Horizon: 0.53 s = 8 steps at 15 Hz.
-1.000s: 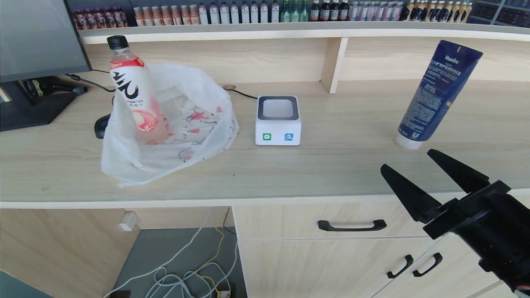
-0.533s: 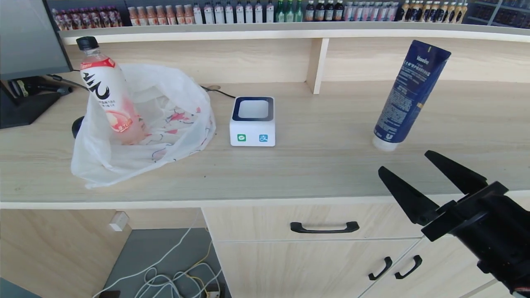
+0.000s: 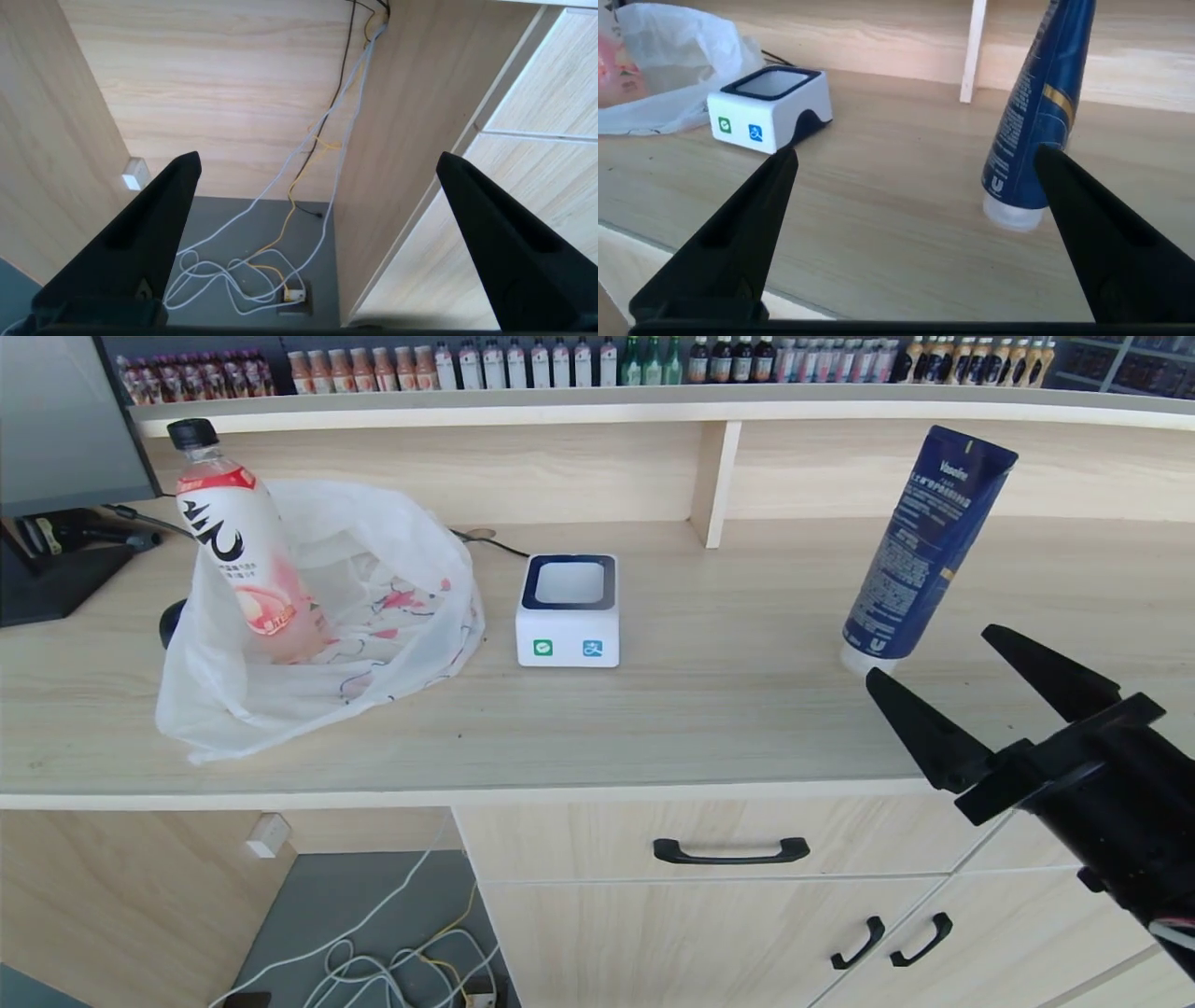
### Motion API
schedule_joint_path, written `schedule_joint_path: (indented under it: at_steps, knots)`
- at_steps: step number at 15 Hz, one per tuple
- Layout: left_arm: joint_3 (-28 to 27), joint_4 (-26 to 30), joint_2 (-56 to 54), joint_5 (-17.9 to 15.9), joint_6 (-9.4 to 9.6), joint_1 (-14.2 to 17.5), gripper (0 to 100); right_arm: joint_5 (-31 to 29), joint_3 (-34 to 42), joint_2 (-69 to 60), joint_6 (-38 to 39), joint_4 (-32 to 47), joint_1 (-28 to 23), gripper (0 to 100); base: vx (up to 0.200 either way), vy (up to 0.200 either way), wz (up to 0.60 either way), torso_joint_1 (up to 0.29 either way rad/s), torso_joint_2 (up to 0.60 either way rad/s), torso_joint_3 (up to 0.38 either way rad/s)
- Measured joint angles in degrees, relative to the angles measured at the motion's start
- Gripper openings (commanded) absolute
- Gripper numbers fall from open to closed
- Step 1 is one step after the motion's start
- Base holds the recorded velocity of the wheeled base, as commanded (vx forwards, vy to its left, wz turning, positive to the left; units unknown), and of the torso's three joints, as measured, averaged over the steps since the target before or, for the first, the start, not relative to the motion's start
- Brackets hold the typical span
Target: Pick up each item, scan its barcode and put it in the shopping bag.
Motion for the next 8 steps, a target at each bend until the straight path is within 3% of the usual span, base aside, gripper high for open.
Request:
schedule_joint_path:
  at_steps: [3,8]
  knots:
    - [0.0,0.0,0.0,0.0,-0.02,0.0,100,2.9,-2.8,2.2,1.2,0.7,-4.6,100,0.0,0.0,0.0,0.0,0.0,0.0]
    - [0.0,0.0,0.0,0.0,-0.02,0.0,100,8.0,-18.1,4.3,2.9,17.6,-12.8,100,0.0,0.0,0.0,0.0,0.0,0.0]
